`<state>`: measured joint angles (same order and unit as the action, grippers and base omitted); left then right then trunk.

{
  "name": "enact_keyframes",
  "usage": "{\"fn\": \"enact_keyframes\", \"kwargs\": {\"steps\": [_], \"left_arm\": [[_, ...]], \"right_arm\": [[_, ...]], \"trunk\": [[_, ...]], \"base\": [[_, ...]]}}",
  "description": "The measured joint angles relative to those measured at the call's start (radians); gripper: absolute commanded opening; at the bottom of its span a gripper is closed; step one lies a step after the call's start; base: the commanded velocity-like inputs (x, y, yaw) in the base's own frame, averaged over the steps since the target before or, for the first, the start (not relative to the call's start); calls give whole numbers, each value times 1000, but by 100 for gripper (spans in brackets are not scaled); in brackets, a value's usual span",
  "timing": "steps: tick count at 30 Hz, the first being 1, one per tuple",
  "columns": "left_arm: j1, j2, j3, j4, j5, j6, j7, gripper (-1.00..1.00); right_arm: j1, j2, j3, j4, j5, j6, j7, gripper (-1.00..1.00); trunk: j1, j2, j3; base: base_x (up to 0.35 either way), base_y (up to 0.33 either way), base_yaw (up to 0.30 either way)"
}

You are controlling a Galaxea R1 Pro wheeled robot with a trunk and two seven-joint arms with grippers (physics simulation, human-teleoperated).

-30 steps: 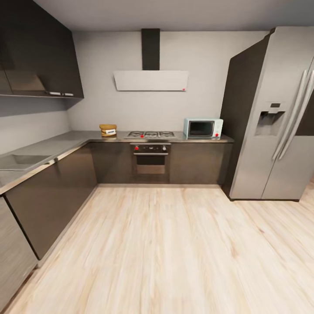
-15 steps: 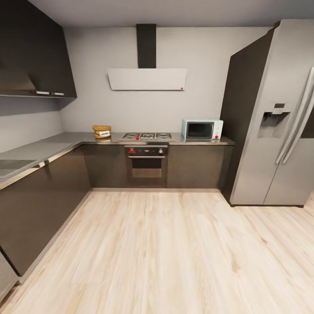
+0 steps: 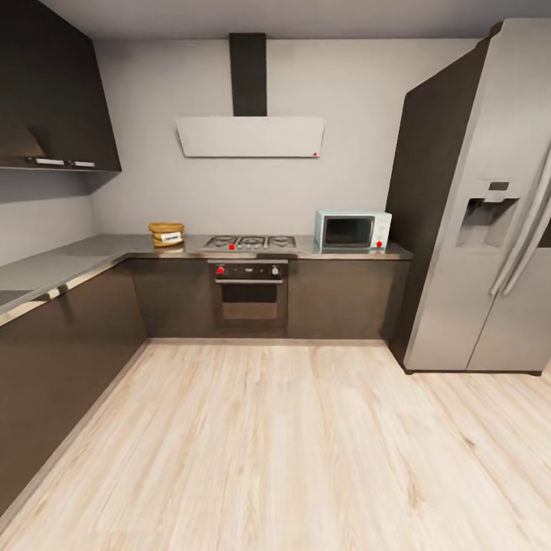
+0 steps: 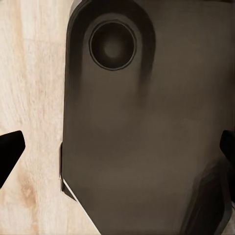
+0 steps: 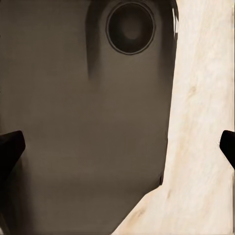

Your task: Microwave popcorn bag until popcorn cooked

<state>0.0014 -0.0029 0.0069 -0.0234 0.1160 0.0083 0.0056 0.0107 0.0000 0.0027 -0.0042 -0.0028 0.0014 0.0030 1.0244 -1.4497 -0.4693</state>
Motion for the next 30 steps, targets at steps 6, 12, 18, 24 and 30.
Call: {"fn": "enact_keyframes", "kwargs": {"steps": [6, 12, 18, 24, 30], "left_arm": [[0, -1, 1, 0, -1, 2, 1, 100], [0, -2, 1, 0, -3, -8, 1, 100], [0, 0, 1, -1, -5, -12, 1, 100], [0, 0, 1, -1, -6, -12, 0, 100], [0, -1, 1, -2, -8, -12, 0, 100]], "right_arm": [[0, 0, 2, 0, 4, -7, 1, 100], [0, 1, -1, 0, -3, -38, 0, 100], [0, 0, -1, 0, -3, -39, 0, 100], [0, 0, -1, 0, -3, -39, 0, 100], [0, 0, -1, 0, -3, -39, 0, 100]], "trunk": [[0, 0, 0], [0, 0, 0], [1, 0, 0], [1, 0, 0], [1, 0, 0]], "base": [[320, -159, -11], [314, -164, -204], [112, -63, -242], [3, -1, -242], [0, 0, -242]]}}
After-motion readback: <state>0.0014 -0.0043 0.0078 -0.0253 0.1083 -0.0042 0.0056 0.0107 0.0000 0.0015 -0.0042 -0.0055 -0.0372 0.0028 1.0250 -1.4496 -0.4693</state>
